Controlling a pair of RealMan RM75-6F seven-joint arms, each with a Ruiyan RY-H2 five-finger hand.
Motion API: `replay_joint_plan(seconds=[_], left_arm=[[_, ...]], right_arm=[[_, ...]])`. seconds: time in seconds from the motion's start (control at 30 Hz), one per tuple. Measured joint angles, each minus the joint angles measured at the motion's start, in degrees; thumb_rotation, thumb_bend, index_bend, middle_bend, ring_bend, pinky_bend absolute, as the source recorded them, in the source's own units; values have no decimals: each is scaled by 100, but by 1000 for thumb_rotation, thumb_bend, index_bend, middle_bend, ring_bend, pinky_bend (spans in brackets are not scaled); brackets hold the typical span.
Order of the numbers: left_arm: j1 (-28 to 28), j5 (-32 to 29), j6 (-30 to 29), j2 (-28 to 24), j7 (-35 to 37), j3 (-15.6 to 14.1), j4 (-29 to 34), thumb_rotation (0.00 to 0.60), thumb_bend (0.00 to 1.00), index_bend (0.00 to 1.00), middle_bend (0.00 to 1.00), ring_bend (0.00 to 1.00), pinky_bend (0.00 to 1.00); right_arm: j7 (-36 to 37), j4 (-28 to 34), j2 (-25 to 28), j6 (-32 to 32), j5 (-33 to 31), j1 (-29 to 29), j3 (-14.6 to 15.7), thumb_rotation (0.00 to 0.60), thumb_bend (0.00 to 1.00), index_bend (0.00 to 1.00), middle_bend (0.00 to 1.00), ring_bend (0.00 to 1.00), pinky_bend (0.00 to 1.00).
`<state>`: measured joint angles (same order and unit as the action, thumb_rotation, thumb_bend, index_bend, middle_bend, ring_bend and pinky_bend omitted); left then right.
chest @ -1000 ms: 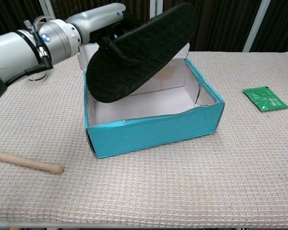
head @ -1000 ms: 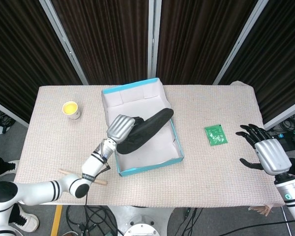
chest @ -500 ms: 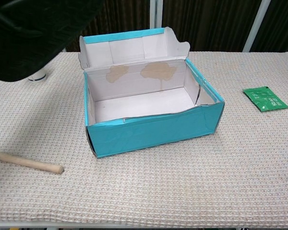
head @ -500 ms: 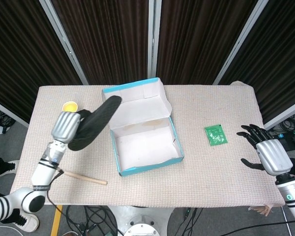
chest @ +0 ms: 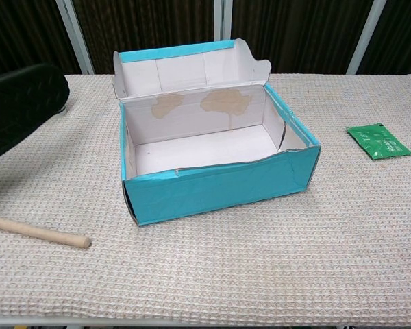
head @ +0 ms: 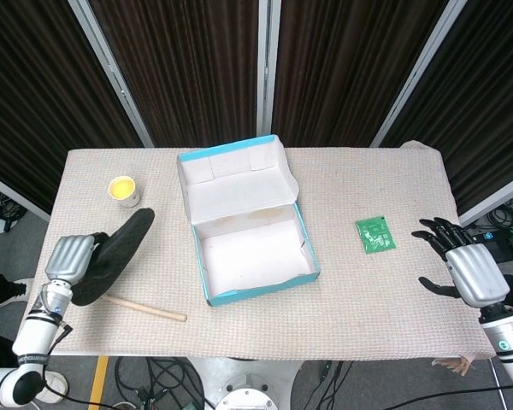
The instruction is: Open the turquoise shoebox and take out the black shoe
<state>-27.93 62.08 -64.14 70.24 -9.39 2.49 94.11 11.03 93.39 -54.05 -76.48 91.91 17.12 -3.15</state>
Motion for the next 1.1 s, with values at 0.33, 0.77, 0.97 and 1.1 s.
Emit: replay_joint_plan(seconds=[0.33,0.77,0.97,1.1], left_arm=[[-185,-468,797,-64,33,74,170,590,15,113,145,131,377],[604,525,-569,-470,1089,243,253,600,0,119,101,52,250],[1108,524,-1595,-435,107,136,-521,600,0,163,140,52,210],[1574,478,-1816,-471,-216,-10,-916,600,0,163,140,52,210]], right_arm=[[32,-27,36,-92,-78,-123,24,600,59,228,113,86,166],[24,-134,-42,-143,-308,-346,83,600,63,228,108,54,107],[-37,-374,-345,-367,-570,-604,83,600,68,219,45,0,0],[0,-459,-500,-427,-562,-735,155,600,69,185,36,0,0]])
